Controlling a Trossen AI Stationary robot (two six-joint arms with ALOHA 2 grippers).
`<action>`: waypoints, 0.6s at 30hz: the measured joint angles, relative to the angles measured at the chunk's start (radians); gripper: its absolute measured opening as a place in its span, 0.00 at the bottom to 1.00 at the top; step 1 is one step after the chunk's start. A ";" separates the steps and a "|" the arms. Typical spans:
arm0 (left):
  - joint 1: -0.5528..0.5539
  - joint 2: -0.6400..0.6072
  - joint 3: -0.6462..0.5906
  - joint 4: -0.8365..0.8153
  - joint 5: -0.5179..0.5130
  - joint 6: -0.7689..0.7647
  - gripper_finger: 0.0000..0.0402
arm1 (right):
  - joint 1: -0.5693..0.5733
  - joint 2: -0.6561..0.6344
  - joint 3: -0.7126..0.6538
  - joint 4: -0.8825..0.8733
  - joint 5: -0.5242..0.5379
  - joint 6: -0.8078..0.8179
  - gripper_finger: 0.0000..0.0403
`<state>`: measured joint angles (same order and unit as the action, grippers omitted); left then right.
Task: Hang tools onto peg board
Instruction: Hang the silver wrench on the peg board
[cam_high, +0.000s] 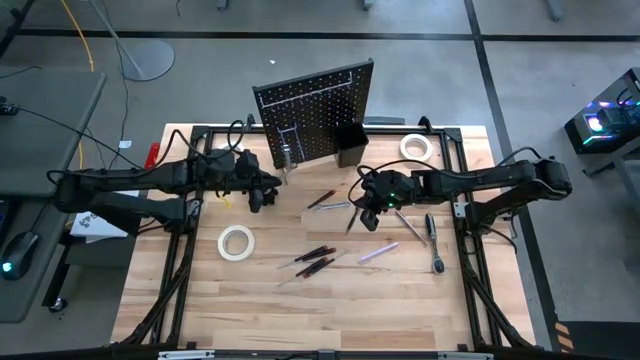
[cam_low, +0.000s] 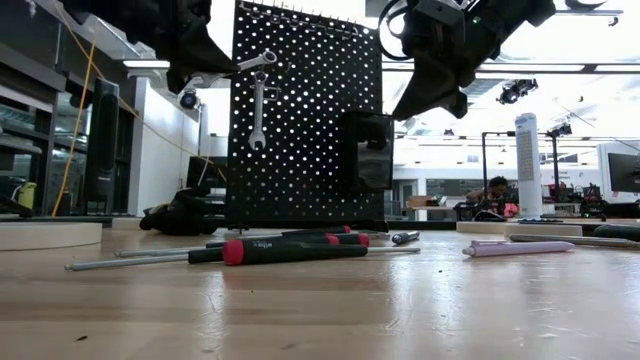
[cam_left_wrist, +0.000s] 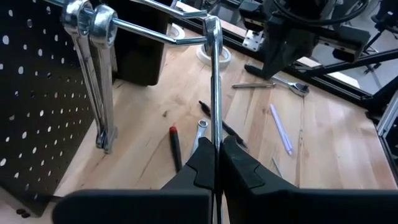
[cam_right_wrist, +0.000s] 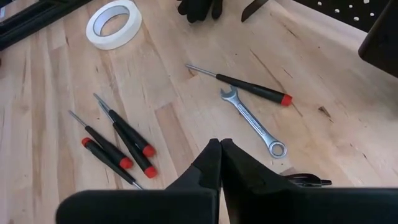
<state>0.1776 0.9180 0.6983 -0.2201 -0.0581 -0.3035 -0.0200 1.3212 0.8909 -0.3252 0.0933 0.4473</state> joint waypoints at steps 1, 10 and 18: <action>0.000 0.000 0.000 0.000 0.000 0.000 0.00 | 0.000 0.000 0.000 0.000 0.000 0.000 0.00; 0.000 -0.008 0.000 -0.019 -0.033 0.002 0.00 | 0.000 0.000 0.000 0.000 -0.001 0.000 0.00; 0.000 -0.018 0.000 -0.024 -0.081 0.019 0.00 | 0.000 0.000 0.000 0.000 -0.005 0.001 0.00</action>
<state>0.1774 0.8996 0.6983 -0.2436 -0.1386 -0.2843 -0.0200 1.3212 0.8909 -0.3252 0.0879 0.4480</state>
